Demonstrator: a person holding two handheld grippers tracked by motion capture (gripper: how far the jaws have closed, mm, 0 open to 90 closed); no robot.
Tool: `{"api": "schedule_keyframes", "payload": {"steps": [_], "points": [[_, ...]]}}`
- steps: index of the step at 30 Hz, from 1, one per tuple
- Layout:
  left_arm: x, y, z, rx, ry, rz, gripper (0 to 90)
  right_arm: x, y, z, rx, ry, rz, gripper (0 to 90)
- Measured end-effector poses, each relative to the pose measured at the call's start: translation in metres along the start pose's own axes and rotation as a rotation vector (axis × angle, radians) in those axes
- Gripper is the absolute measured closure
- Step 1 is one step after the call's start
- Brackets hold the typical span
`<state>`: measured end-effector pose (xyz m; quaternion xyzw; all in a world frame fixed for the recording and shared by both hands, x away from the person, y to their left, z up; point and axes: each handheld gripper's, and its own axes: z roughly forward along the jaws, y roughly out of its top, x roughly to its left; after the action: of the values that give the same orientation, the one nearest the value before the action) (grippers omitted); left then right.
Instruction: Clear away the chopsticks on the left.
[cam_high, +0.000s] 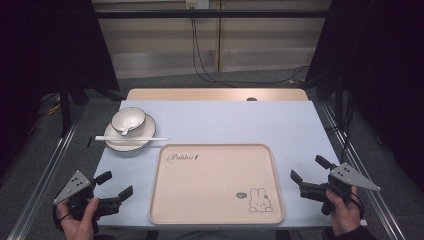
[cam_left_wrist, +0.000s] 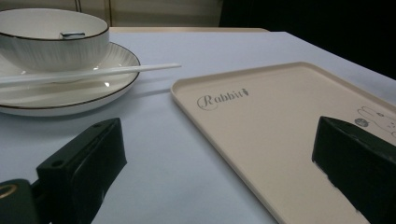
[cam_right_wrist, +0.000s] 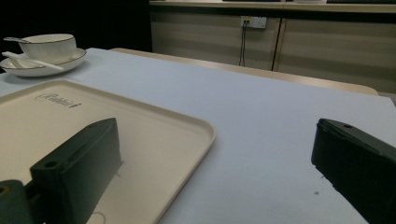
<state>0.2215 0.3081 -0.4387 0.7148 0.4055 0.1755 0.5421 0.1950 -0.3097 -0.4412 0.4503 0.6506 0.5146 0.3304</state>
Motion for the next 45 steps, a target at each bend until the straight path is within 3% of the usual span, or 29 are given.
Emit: {"api": "schedule_keyframes", "payload": {"steps": [7, 11, 13, 16, 19, 21, 22, 28, 30, 34, 36, 37, 45], "points": [[0.003, 0.001, -0.006, -0.035, 0.008, -0.017, 3.1, -0.001, -0.001, 0.000, 0.007, 0.002, 0.013, 1.0], [0.003, 0.003, -0.008, -0.041, 0.003, 0.007, 3.1, 0.000, -0.001, 0.001, 0.012, 0.004, 0.010, 0.9], [0.002, 0.007, -0.009, -0.045, 0.018, 0.034, 3.2, 0.000, -0.001, 0.001, 0.011, -0.001, 0.011, 0.9], [0.002, 0.011, -0.008, -0.041, 0.050, 0.013, 4.5, 0.000, -0.001, 0.001, 0.010, 0.000, 0.012, 0.9], [0.008, 0.015, -0.008, 0.009, 0.038, 0.020, 6.2, 0.001, -0.001, 0.001, 0.009, 0.009, 0.013, 0.9], [0.009, 0.017, -0.007, 0.013, 0.048, 0.007, 5.3, 0.003, -0.001, 0.001, 0.013, 0.013, 0.008, 0.9], [0.015, 0.022, -0.008, 0.040, 0.025, -0.011, 5.1, 0.003, -0.001, 0.002, 0.012, 0.016, -0.004, 0.9], [0.036, 0.038, -0.004, 0.110, -0.006, 0.068, 8.4, 0.004, -0.001, 0.002, 0.008, 0.023, -0.011, 0.9], [0.043, 0.041, 0.001, 0.154, -0.046, 0.073, 8.4, 0.004, -0.001, 0.003, 0.011, 0.023, -0.007, 0.9], [0.053, 0.046, 0.009, 0.191, -0.084, 0.098, 8.4, 0.005, -0.001, 0.003, 0.010, 0.024, -0.010, 0.9], [0.059, 0.050, 0.014, 0.200, -0.118, 0.091, 7.1, 0.005, -0.001, 0.003, 0.010, 0.025, -0.007, 0.9], [0.063, 0.053, 0.016, 0.206, -0.115, 0.130, 7.9, 0.005, -0.001, 0.003, 0.010, 0.025, -0.008, 0.9], [0.089, 0.068, 0.031, 0.230, -0.122, 0.189, 10.2, 0.005, 0.000, 0.003, 0.007, 0.030, -0.012, 0.9]]}}
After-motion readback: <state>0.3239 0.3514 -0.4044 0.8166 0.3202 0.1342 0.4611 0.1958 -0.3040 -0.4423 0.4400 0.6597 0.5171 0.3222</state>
